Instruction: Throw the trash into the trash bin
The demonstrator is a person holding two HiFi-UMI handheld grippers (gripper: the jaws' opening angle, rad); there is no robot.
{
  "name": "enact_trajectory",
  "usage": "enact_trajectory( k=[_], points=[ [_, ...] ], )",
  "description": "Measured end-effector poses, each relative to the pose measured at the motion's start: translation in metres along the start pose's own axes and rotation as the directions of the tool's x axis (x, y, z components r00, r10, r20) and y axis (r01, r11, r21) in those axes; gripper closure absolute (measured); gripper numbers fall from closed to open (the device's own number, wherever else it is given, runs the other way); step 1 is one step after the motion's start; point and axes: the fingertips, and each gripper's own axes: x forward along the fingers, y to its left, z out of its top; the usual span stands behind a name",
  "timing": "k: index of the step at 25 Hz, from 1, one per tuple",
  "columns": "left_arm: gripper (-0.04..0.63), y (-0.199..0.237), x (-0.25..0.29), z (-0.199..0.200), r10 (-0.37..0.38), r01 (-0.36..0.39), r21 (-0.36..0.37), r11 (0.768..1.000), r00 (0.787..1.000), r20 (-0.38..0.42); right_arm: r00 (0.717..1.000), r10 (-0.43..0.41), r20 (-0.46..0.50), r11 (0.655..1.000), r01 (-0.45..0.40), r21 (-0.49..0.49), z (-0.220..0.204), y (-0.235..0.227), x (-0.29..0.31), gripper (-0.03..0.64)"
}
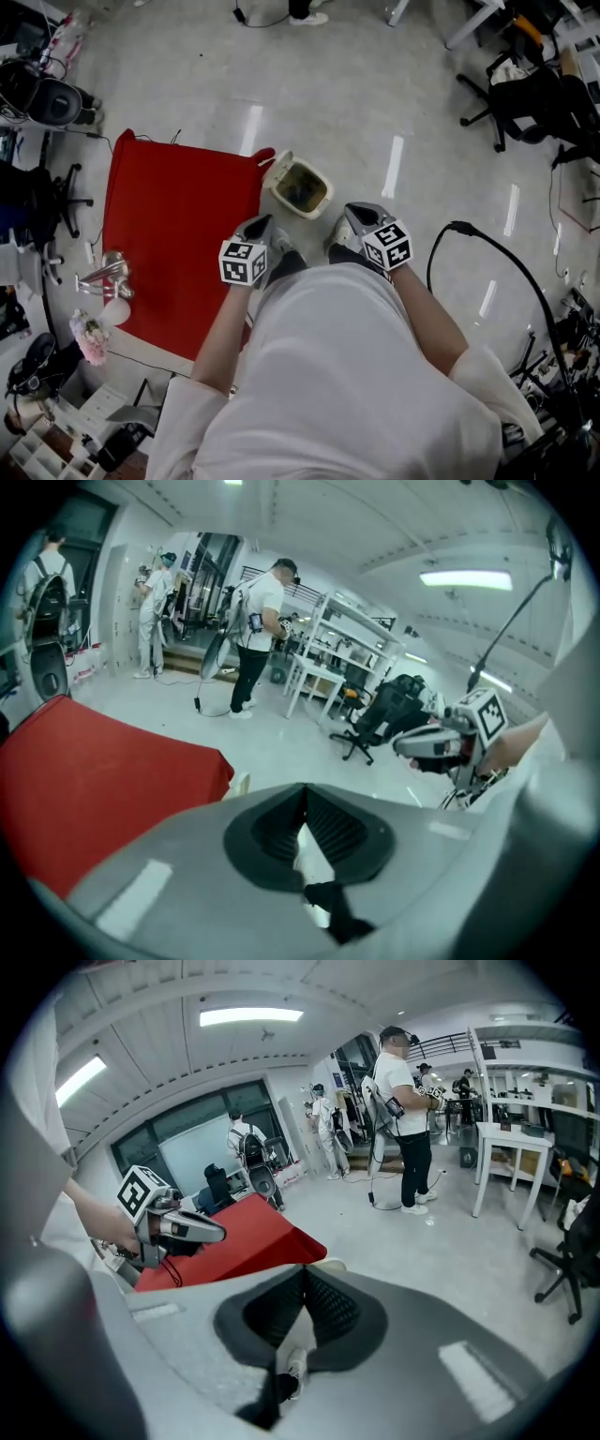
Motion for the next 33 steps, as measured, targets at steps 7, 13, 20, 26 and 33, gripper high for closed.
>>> enact_trajectory(
  k=[7, 13, 20, 26, 33],
  points=[
    [0.589, -0.001, -0.004, 0.014, 0.008, -0.007, -0.016, 1.0, 0.999, 0.043, 1.0, 0.029, 0.012, 1.0, -0.029, -0.007, 0.005, 0.012, -0.001, 0.617],
    [0.589, 0.0, -0.006, 0.016, 0.013, -0.011, -0.029, 1.0, 0.998, 0.057, 0.999, 0.042, 0.018, 0.999, -0.041, -0.01, 0.008, 0.015, -0.002, 0.618],
    [0.589, 0.001, -0.01, 0.013, 0.013, -0.011, -0.026, 1.0, 0.999, 0.051, 0.999, 0.033, 0.021, 0.999, -0.032, -0.009, 0.01, 0.013, 0.0, 0.617],
    [0.589, 0.002, -0.012, 0.013, 0.016, -0.015, -0.03, 0.999, 0.999, 0.052, 0.999, 0.029, 0.027, 1.0, -0.028, -0.013, 0.012, 0.012, -0.001, 0.618],
    [0.589, 0.01, -0.013, 0.014, 0.018, -0.017, -0.029, 0.999, 0.998, 0.057, 0.999, 0.027, 0.029, 1.0, -0.026, -0.016, 0.012, 0.013, 0.004, 0.617]
  ],
)
